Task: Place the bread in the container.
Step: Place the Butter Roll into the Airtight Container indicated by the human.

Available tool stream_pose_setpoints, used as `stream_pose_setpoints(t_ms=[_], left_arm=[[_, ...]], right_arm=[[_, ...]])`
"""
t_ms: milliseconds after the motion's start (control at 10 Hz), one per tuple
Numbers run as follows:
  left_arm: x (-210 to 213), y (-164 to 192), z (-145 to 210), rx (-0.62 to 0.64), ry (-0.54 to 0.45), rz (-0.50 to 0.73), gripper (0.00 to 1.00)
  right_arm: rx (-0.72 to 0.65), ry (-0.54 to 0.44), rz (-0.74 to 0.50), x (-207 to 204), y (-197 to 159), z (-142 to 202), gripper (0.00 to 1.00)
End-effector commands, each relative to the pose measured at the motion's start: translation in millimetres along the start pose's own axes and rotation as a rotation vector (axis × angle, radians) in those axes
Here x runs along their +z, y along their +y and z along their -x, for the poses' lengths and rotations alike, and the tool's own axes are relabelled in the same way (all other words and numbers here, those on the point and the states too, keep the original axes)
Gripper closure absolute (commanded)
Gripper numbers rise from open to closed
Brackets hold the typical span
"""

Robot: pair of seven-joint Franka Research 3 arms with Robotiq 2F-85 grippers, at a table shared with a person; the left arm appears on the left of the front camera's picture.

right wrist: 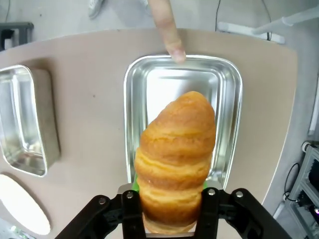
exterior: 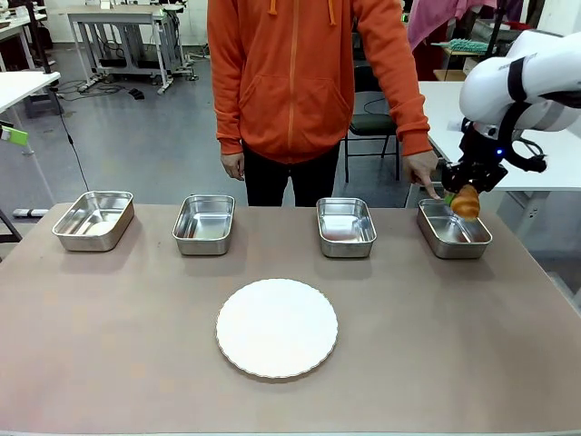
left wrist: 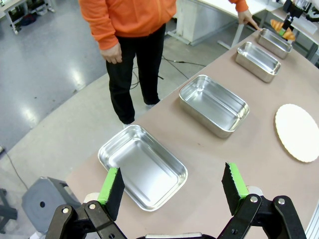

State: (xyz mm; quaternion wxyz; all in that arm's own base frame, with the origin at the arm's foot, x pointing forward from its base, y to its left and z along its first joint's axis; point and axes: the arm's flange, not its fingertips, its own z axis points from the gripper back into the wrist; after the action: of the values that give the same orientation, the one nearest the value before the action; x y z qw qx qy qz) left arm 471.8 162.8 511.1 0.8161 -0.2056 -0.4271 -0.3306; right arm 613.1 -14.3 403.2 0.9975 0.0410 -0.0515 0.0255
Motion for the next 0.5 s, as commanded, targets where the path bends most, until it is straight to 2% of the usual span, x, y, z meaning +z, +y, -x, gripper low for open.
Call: stream_pose_setpoints(t_ms=[0, 400], left_arm=[[0.7, -0.5, -0.7, -0.001, -0.009, 0.007, 0.00], [0.7, -0.5, -0.7, -0.001, -0.009, 0.007, 0.00]], right_arm=[[0.074, 0.012, 0.000, -14.0, -8.8, 0.1, 0.58], [0.085, -0.016, 0.016, -29.0, -14.6, -5.0, 0.58]])
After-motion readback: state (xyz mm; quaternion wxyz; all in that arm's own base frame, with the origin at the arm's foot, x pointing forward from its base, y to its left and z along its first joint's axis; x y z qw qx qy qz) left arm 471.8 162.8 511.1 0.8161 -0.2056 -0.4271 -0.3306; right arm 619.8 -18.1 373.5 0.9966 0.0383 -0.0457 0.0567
